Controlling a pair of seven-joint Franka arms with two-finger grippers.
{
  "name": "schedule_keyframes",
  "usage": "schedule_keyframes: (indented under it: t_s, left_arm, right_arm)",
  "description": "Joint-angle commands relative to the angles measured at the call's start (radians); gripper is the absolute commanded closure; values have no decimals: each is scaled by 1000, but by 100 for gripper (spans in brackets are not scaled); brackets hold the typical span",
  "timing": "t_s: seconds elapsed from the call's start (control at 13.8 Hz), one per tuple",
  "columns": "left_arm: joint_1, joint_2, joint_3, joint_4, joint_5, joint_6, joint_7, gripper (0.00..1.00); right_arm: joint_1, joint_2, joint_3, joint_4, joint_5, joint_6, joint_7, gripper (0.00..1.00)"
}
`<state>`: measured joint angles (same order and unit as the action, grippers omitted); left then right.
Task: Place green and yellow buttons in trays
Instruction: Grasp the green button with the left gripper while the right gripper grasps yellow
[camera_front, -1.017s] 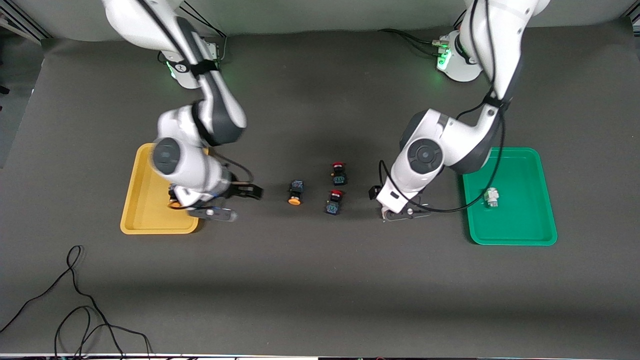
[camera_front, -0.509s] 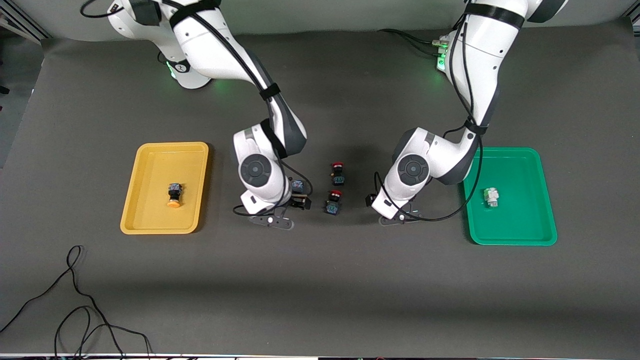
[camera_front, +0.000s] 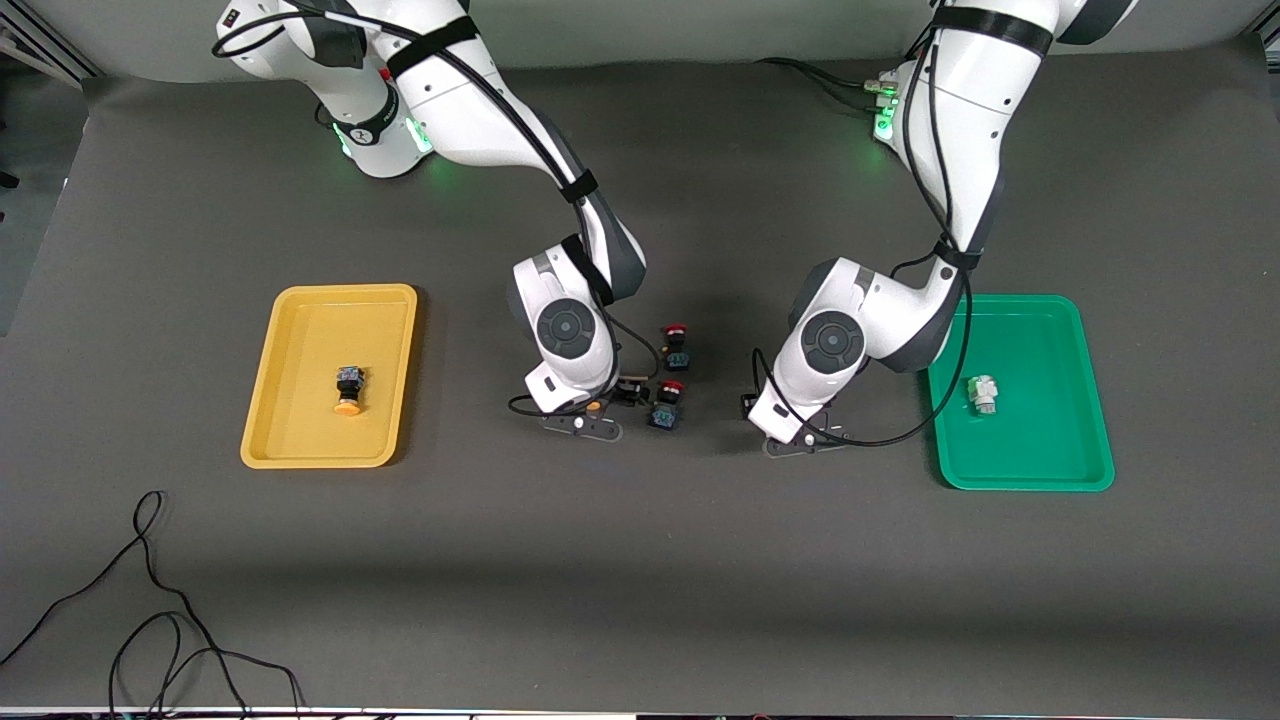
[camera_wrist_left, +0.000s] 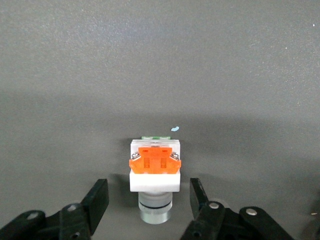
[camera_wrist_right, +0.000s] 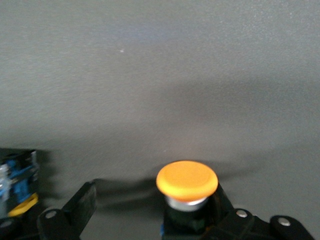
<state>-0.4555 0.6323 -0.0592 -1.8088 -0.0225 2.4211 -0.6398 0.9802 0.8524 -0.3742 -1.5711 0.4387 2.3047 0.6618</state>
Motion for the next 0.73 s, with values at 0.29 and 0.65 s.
schedule_keyframes:
  t_s: [0.29,0.65]
  left_arm:
    - [-8,-9,7,8,13,0,-40,81]
    - [17,-106,6,98,0,-190,-54,90]
  right_arm:
    - [-9,-61,-28,-20,17,15,-11,100]
    - [-81,-278,-150,-23,18,-357,-232,100]
